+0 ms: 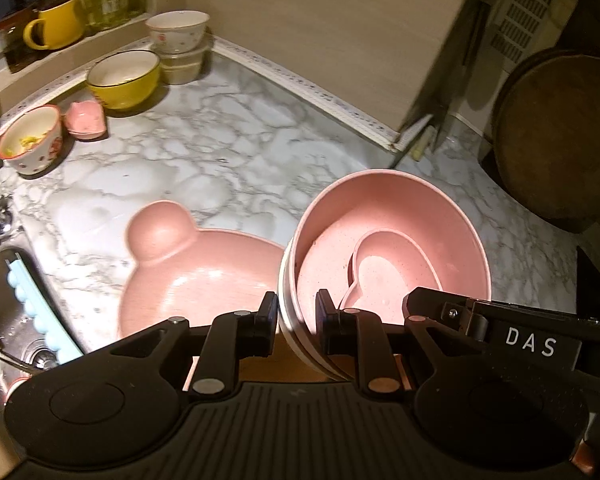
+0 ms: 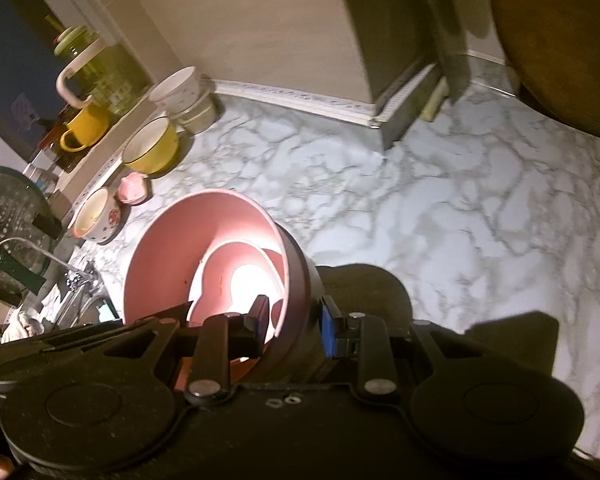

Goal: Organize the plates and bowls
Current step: 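Lift the stacked bowls with both tools and carry them over the pink bear plate, then lower the stacked bowls onto the pink bear plate and open both tools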

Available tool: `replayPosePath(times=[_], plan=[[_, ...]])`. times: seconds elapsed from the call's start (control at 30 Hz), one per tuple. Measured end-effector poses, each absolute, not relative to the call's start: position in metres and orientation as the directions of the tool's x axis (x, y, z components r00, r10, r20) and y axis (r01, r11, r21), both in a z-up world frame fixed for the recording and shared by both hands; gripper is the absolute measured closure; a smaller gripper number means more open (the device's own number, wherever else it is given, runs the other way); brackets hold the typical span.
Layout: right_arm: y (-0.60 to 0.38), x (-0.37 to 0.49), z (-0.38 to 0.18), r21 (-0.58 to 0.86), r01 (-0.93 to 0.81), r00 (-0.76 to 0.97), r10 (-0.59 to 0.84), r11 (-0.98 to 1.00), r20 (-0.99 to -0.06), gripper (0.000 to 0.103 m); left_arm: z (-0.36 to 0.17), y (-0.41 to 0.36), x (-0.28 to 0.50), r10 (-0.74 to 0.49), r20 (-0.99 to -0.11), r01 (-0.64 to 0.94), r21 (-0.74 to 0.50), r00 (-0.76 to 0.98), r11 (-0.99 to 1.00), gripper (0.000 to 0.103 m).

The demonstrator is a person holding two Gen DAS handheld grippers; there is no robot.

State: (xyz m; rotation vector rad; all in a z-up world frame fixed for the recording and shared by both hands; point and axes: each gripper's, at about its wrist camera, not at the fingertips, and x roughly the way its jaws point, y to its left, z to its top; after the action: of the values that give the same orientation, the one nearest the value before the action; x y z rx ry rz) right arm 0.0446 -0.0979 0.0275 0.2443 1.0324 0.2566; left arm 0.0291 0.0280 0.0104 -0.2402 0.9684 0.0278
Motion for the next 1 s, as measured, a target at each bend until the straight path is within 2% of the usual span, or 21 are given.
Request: replayPosePath(times=[0.47,1.0], plan=[[-0.04,0.048,0.008,0.316,-0.142,0.432,0.346,0.938,-0.833,0.077,-0.004,0.079,0.02,-0.033,-0.84,-0.186,-0.158,0.541,0.97,0.084],[-0.013,0.05,-0.019,0.263,-0.136,0.393,0.296,0.955,-0.87,0.077,-0.033,0.096,0.03,-0.056,-0.841,-0.129,-0.148,0.538,0.981,0.084]])
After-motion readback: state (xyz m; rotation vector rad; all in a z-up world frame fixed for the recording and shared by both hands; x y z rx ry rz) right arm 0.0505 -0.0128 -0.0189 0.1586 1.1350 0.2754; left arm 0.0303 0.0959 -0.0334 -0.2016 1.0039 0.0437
